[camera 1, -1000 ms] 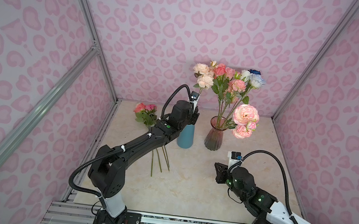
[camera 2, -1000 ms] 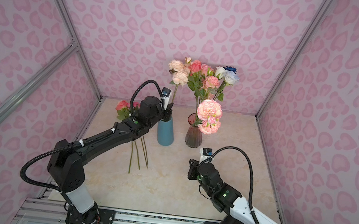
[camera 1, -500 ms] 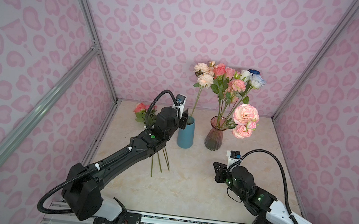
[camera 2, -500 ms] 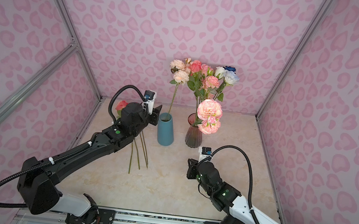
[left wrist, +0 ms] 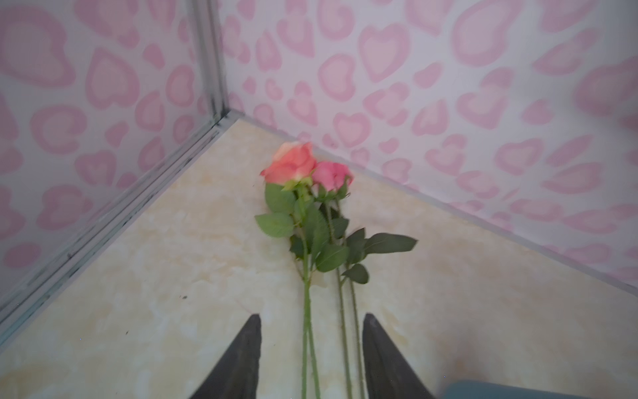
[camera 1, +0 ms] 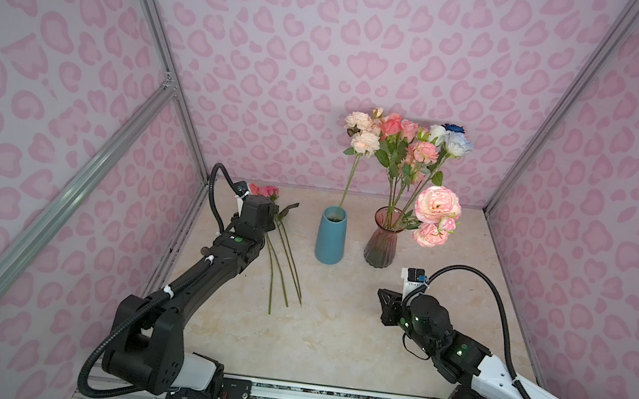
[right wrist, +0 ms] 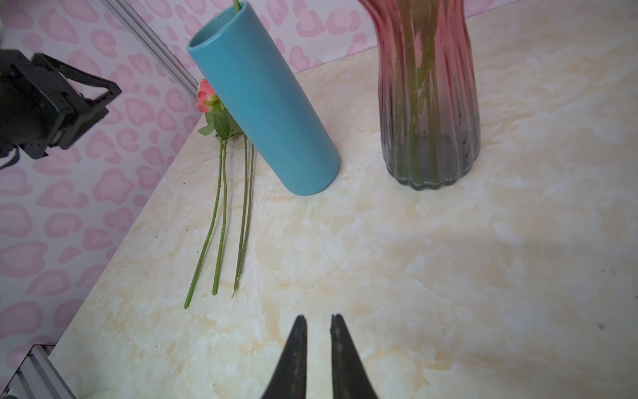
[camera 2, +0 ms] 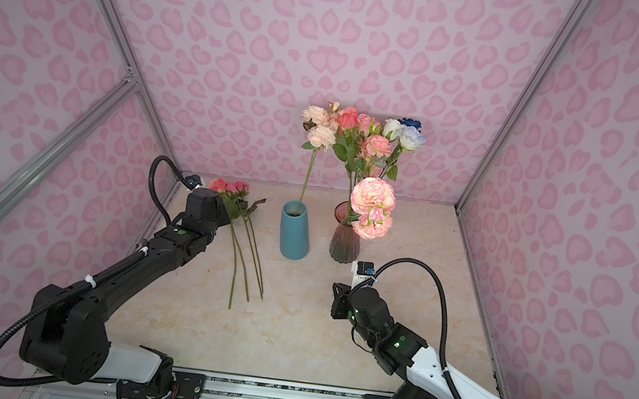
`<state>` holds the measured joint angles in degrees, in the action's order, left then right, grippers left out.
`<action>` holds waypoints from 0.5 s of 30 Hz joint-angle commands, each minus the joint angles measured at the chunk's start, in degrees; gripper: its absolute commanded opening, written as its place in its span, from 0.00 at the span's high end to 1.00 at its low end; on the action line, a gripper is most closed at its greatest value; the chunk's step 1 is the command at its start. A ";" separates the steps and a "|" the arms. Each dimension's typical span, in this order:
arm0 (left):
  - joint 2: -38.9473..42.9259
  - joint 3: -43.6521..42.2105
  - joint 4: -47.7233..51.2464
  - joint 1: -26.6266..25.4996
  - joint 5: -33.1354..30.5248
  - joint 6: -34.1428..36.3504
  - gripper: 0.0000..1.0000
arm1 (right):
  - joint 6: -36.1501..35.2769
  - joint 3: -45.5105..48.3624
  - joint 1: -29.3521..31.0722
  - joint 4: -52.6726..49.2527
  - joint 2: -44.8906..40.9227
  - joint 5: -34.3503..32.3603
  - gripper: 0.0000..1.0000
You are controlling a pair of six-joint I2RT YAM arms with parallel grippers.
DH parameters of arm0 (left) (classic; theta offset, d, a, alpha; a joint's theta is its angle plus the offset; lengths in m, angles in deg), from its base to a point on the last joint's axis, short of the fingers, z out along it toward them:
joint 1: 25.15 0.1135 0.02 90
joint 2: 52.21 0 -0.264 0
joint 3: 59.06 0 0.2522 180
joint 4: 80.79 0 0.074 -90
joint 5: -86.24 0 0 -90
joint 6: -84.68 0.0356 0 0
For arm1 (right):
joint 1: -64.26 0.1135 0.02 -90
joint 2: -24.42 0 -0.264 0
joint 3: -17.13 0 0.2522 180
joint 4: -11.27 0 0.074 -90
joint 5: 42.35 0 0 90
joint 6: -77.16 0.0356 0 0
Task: Arrange the flowers into the vase
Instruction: 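Move the left gripper back to the pink rose pile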
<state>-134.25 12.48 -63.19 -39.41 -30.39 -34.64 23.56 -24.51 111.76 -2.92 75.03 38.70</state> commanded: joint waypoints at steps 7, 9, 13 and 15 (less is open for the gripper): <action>-17.96 7.85 6.61 7.00 22.46 -3.71 0.60 | 0.72 0.49 0.13 2.18 1.90 0.59 0.84; -19.95 7.90 6.41 6.99 23.36 -3.38 0.62 | 1.08 0.44 0.09 2.44 2.75 1.38 0.84; -21.32 6.70 5.69 6.97 24.14 -3.28 0.68 | 1.23 0.24 0.12 2.51 4.12 1.73 0.83; -21.26 5.64 4.72 7.02 25.44 -3.02 0.66 | 0.87 -0.21 0.10 2.58 4.73 1.74 0.83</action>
<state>-155.16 18.88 -57.77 -32.53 -7.92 -38.16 24.24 -24.47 111.76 -2.30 79.25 40.21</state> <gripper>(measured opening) 0.326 0.165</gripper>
